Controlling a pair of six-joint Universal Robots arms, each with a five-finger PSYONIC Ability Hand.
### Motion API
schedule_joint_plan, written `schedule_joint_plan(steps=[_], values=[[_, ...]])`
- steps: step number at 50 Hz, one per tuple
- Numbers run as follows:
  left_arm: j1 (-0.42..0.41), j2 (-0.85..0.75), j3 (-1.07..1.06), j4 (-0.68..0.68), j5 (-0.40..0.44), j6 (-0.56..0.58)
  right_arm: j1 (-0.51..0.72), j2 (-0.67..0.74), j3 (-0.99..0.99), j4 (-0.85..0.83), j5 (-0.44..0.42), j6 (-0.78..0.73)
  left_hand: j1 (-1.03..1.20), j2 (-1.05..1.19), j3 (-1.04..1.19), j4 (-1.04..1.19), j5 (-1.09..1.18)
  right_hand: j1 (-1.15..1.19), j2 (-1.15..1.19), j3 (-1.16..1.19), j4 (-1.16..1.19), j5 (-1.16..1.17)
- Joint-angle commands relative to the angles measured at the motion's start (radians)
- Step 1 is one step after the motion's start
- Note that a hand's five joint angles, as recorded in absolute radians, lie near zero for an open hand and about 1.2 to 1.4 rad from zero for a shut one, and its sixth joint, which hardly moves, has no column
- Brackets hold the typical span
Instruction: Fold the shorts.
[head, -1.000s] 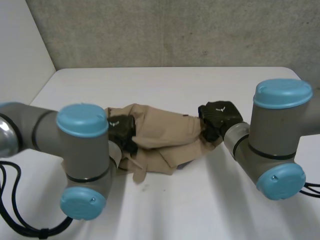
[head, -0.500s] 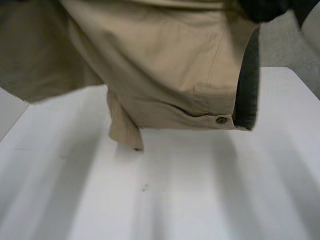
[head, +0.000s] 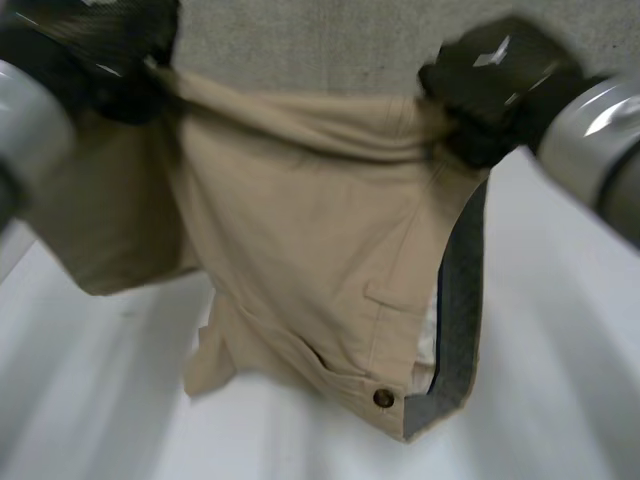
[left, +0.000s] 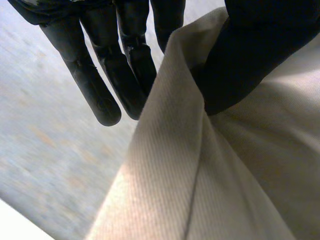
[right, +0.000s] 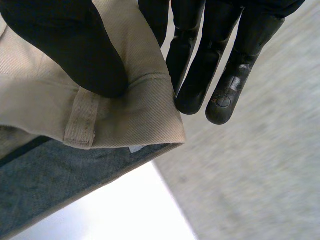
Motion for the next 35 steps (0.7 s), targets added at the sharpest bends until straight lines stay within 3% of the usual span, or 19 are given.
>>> schedule_joint_plan(steps=[1, 5, 6, 7, 8, 9, 15, 21, 25, 30, 35], values=[[0.028, -0.416, 0.262, 0.161, -0.006, 0.001, 0.006, 0.316, -0.171, -0.18, 0.014, 0.048, 0.26, 0.196, 0.205, 0.193, 0.265, 0.409, 0.218, 0.203, 0.205, 0.233], [0.028, -0.608, 0.45, 0.334, 0.0, 0.006, -0.003, 0.431, -0.236, -0.5, 0.054, 0.108, 0.26, 0.196, 0.205, 0.193, 0.265, 0.409, 0.218, 0.203, 0.205, 0.233], [0.029, -0.648, 0.488, 0.37, -0.004, 0.007, -0.003, 0.454, -0.242, -0.569, 0.075, 0.109, 0.159, 0.095, 0.103, 0.092, 0.164, 0.409, 0.218, 0.203, 0.205, 0.233], [0.031, -0.687, 0.523, 0.397, -0.01, 0.009, -0.006, 0.506, -0.257, -0.682, 0.117, 0.1, -0.028, -0.092, -0.084, -0.095, -0.023, -0.122, -0.313, -0.328, -0.326, -0.298], [0.036, -0.781, 0.62, 0.458, -0.01, 0.01, -0.02, 0.565, -0.273, -0.732, 0.149, 0.074, -0.745, -0.809, -0.801, -0.812, -0.74, -0.813, -1.004, -1.019, -1.017, -0.988], [0.036, -0.817, 0.654, 0.47, -0.012, 0.01, -0.026, 0.589, -0.286, -0.728, 0.164, 0.054, -0.961, -1.026, -1.017, -1.028, -0.956, -0.813, -1.004, -1.019, -1.017, -0.988], [0.019, -0.943, 0.748, 0.428, -0.015, 0.003, -0.023, 0.689, -0.319, -0.575, 0.184, -0.021, -0.961, -1.026, -1.017, -1.028, -0.956, -0.813, -1.004, -1.019, -1.017, -0.988], [0.013, -0.903, 0.604, 0.408, -0.021, -0.022, -0.034, 0.553, -0.123, -0.504, 0.177, 0.051, -0.961, -1.026, -1.017, -1.028, -0.956, -0.813, -1.004, -1.019, -1.017, -0.988], [0.016, -0.75, 0.396, 0.378, -0.042, -0.066, -0.043, 0.446, 0.002, -0.48, 0.152, 0.048, -0.961, -1.026, -1.017, -1.028, -0.956, -0.813, -1.004, -1.019, -1.017, -0.988], [0.013, -0.569, 0.121, 0.33, -0.044, -0.115, -0.084, 0.323, 0.144, -0.388, 0.028, 0.037, -0.917, -0.981, -0.972, -0.984, -0.912, -0.813, -1.004, -1.019, -1.017, -0.988], [-0.001, -0.396, -0.145, 0.307, -0.044, -0.172, -0.172, 0.222, 0.293, -0.292, -0.165, 0.029, -0.864, -0.928, -0.92, -0.931, -0.859, -0.813, -1.004, -1.019, -1.017, -0.988]])
